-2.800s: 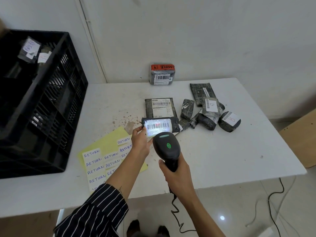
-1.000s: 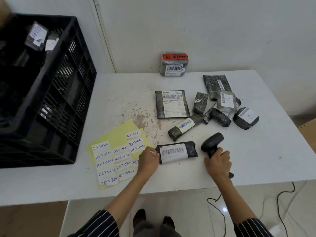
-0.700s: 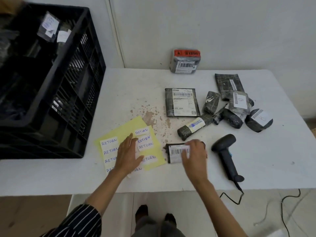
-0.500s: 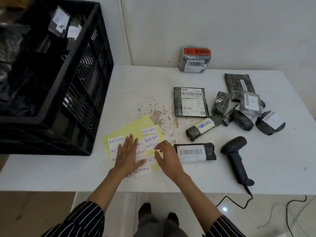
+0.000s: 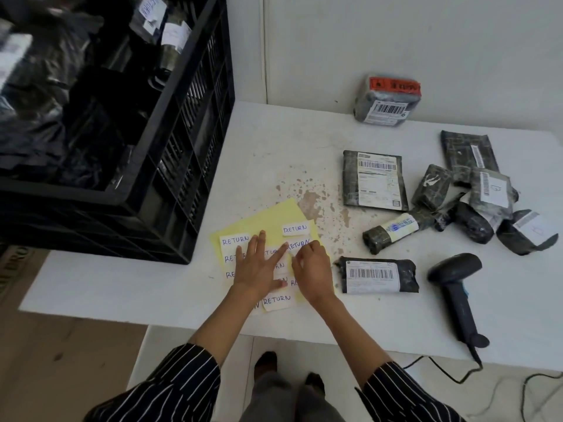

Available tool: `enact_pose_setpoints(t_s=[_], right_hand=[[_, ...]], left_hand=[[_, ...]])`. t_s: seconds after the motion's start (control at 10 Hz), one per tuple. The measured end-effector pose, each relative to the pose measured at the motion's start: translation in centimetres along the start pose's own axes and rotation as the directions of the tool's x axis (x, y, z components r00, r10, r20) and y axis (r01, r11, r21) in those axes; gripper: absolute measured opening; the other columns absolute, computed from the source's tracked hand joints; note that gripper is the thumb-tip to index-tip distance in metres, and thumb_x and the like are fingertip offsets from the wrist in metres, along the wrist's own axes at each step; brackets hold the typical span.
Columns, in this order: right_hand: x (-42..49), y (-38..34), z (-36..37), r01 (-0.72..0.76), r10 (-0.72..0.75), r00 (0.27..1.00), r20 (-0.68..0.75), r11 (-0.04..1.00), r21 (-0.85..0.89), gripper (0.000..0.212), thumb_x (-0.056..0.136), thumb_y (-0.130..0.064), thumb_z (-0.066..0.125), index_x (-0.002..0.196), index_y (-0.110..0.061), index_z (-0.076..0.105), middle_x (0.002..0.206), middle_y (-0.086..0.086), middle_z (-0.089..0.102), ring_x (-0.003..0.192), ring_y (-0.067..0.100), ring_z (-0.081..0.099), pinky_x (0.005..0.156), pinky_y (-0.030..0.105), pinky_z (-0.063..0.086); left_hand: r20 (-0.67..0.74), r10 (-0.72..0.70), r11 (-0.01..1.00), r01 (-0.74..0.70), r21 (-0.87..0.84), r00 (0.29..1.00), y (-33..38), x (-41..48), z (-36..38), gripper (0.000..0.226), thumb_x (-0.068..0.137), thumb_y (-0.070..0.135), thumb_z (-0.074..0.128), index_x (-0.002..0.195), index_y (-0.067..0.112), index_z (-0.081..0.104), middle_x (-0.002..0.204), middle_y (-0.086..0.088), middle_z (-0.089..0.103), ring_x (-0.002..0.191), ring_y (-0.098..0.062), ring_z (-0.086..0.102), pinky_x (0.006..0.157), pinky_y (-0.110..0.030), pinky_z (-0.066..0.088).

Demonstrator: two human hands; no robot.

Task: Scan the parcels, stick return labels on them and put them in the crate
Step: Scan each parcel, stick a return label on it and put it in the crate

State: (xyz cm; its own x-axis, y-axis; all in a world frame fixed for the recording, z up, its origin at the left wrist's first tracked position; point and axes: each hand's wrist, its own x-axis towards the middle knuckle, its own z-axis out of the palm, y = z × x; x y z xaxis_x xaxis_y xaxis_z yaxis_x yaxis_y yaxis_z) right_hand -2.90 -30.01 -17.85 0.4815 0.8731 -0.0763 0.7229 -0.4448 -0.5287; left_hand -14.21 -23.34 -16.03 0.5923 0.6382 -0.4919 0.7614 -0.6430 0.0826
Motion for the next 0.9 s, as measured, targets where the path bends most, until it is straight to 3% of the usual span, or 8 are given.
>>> enact_pose_setpoints(t_s=[0.3,0.4,0.5,0.6,0.7,0.8,0.9], right_hand=[[0.2,1.2,-3.2,-0.226,0.192,0.972,0.134,0.918,0.325,0.013,0.096,-0.011,0.044,0.084,-0.007,0.046,0.085,0.016,0.062,0.071,0.023,0.052,0.057,0.030,0.035],[0.0,1.9,-4.1,-0.256,0.224,0.966,0.126,0.881,0.398,0.013,0.096,-0.008,0.043,0.083,-0.006,0.043,0.085,0.018,0.061,0.074,0.029,0.054,0.060,0.033,0.035],[-0.1,2.3,-4.7,-0.302,0.266,0.953,0.144,0.812,0.499,0.014,0.096,-0.010,0.042,0.082,-0.009,0.041,0.090,0.025,0.062,0.086,0.038,0.060,0.075,0.045,0.048],[-0.3,2.8,-5.3,-0.341,0.309,0.938,0.158,0.731,0.591,0.018,0.098,-0.012,0.038,0.080,-0.013,0.039,0.096,0.026,0.063,0.090,0.034,0.064,0.077,0.045,0.051],[-0.5,3.1,-5.6,-0.359,0.319,0.929,0.187,0.657,0.663,0.020,0.100,-0.012,0.034,0.080,-0.015,0.037,0.103,0.029,0.062,0.094,0.032,0.065,0.081,0.043,0.053],[-1.0,3.0,-5.8,-0.370,0.327,0.925,0.193,0.663,0.650,0.021,0.100,-0.014,0.032,0.080,-0.016,0.035,0.104,0.024,0.064,0.092,0.025,0.065,0.058,0.024,0.050],[-1.2,3.3,-6.0,-0.358,0.358,0.920,0.160,0.598,0.717,0.023,0.102,-0.015,0.025,0.080,-0.016,0.031,0.098,0.024,0.066,0.084,0.025,0.066,0.063,0.024,0.054]], left_hand=[[0.070,-0.031,0.999,0.030,0.016,0.997,0.5,0.0,-0.5,0.084,0.088,0.058,0.048,0.147,0.041,-0.009,0.154,-0.013,-0.025,0.144,-0.029,-0.014,0.115,-0.055,0.008],[0.078,-0.027,1.000,0.026,0.013,0.997,0.5,0.0,-0.6,0.084,0.088,0.058,0.048,0.147,0.040,-0.009,0.154,-0.013,-0.026,0.144,-0.029,-0.015,0.115,-0.055,0.007],[0.088,-0.029,1.000,0.029,0.006,0.996,0.5,0.0,-0.7,0.085,0.089,0.058,0.048,0.147,0.040,-0.010,0.153,-0.012,-0.027,0.144,-0.029,-0.017,0.115,-0.055,0.006],[0.098,-0.030,1.000,0.029,0.004,0.995,0.5,0.0,-0.8,0.085,0.089,0.057,0.049,0.148,0.039,-0.010,0.153,-0.013,-0.027,0.144,-0.029,-0.017,0.115,-0.055,0.006],[0.109,-0.033,0.999,0.034,-0.001,0.994,0.6,0.0,-0.9,0.085,0.089,0.057,0.049,0.148,0.039,-0.009,0.153,-0.013,-0.028,0.144,-0.029,-0.017,0.114,-0.056,0.006],[0.111,-0.032,0.999,0.034,-0.010,0.993,0.6,0.0,-1.0,0.085,0.089,0.056,0.050,0.148,0.039,-0.009,0.153,-0.013,-0.028,0.144,-0.029,-0.017,0.114,-0.055,0.006],[0.109,-0.034,0.999,0.036,-0.010,0.993,0.6,0.0,-1.1,0.085,0.089,0.056,0.050,0.148,0.039,-0.009,0.153,-0.013,-0.028,0.144,-0.029,-0.017,0.114,-0.055,0.007]])
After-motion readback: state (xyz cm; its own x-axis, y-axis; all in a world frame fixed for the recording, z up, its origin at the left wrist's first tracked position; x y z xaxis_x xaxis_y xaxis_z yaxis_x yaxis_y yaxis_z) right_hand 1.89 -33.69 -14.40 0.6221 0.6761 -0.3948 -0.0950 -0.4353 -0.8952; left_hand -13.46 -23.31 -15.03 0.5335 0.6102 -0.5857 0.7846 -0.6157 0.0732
